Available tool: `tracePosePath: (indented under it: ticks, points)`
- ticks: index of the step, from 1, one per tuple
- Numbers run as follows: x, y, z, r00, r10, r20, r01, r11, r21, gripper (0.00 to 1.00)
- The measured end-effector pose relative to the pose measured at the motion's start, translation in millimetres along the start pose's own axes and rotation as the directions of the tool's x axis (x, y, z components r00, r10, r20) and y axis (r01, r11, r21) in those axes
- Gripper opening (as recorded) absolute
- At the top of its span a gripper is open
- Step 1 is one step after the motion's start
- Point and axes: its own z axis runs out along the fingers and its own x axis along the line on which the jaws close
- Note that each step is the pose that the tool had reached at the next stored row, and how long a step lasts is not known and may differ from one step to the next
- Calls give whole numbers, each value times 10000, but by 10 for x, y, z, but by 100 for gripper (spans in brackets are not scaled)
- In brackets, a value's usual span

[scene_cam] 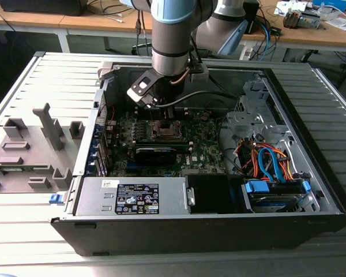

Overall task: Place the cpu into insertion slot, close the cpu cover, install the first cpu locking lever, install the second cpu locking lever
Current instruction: 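Close the cpu cover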

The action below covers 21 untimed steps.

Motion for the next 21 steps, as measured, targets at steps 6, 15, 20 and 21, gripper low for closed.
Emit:
tracePosePath:
  ticks: [6,15,20,21]
  points:
    - [8,-57,31,10000,0,0,0,10000,0,11]
    - [13,-81,98,10000,0,1,0,10000,0,11]
    - [13,-81,117,10000,0,5,0,10000,3,11]
    - [13,-81,118,10000,0,3,0,10000,1,11]
